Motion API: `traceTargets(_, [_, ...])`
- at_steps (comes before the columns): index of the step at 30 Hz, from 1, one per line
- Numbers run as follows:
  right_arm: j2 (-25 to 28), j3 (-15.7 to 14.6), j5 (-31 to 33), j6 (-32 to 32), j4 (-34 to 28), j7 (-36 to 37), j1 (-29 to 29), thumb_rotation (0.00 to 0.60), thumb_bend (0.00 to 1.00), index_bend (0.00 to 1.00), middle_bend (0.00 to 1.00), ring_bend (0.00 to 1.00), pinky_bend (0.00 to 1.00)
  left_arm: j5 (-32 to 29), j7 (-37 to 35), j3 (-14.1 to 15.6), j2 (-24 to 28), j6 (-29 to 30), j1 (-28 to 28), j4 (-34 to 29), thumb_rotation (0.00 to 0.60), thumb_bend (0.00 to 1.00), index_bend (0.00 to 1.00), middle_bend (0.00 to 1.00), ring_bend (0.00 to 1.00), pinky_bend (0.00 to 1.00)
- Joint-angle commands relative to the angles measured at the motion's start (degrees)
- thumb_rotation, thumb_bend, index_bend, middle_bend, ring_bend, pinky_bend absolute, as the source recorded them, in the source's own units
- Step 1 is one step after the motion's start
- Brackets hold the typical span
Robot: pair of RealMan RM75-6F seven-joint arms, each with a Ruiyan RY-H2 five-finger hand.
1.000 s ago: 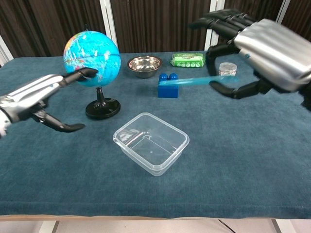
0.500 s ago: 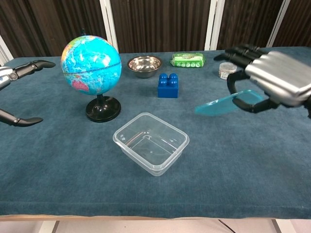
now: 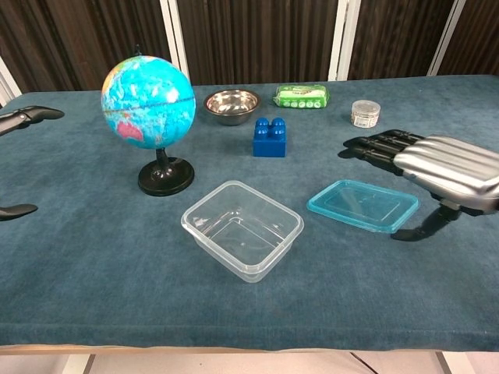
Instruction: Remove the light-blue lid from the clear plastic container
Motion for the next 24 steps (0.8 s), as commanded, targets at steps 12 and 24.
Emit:
traceTargets(12, [32.0, -6.7, 5.6, 11.6, -26.1, -2.4, -13.4, 0.600, 0.08, 0.00, 0.00, 0.00, 0.00, 0.8, 8.9, 6.1, 14.5, 5.0, 8.2, -13.6, 0.600, 0.23, 0.00, 0.03, 0.00, 0.05])
traceTargets(24, [28.7, -1.3, 12.4, 21.8, -18.9, 5.0, -23.4, 0.600, 0.08, 0.00, 0.00, 0.00, 0.00, 2.1, 10.7, 5.2, 9.8, 15.8, 17.2, -6.0, 0.600, 0.22, 0.00, 0.02, 0.00, 0.02])
